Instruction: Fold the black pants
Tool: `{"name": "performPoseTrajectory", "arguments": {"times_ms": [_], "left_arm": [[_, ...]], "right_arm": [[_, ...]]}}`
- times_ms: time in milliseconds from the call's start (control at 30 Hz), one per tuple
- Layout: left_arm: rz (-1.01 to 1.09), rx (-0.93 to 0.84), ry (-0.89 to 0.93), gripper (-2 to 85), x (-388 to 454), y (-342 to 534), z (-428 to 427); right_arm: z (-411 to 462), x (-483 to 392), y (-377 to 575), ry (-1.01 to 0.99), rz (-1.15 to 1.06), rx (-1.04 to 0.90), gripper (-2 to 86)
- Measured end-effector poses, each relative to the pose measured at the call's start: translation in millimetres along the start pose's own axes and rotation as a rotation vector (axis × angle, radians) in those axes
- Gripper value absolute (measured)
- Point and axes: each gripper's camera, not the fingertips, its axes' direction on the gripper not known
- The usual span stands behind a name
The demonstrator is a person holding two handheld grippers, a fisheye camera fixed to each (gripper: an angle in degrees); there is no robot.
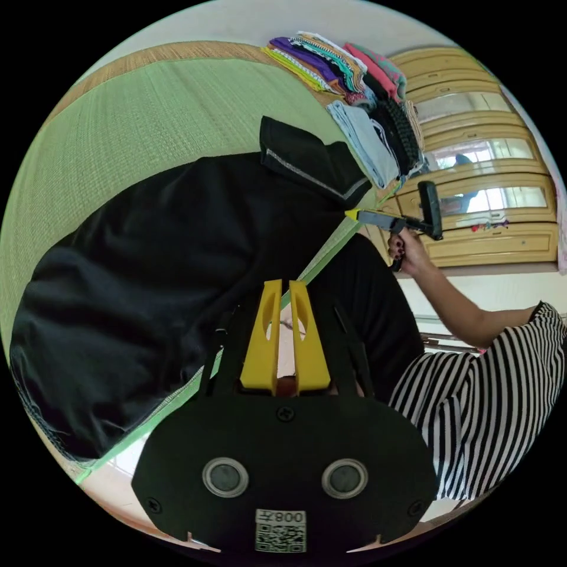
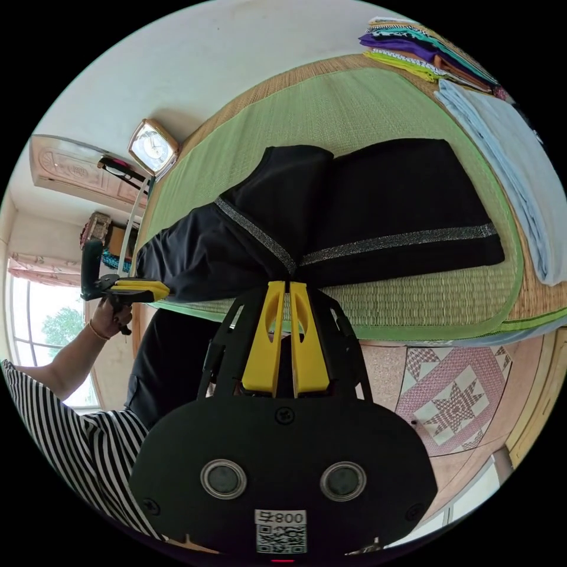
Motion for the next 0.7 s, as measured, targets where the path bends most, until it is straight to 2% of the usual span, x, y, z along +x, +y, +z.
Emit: {"name": "performPoseTrajectory", "arguments": {"times_ms": [300, 500, 700], "left_arm": [[-0.106, 0.120, 0.064, 6.4, -28, -98, 19], [-0.213, 0.103, 0.019, 6.2, -59, -147, 41], [-0.210, 0.087, 0.079, 3.0, -75, -170, 57]], "right_arm": [[-14, 7, 36, -0.106, 0.017, 0.005, 2.3], [-36, -21, 66, 0.044, -0.036, 0.063, 3.9], [-33, -98, 68, 0.214, -0.304, 0.112, 7.8]]}}
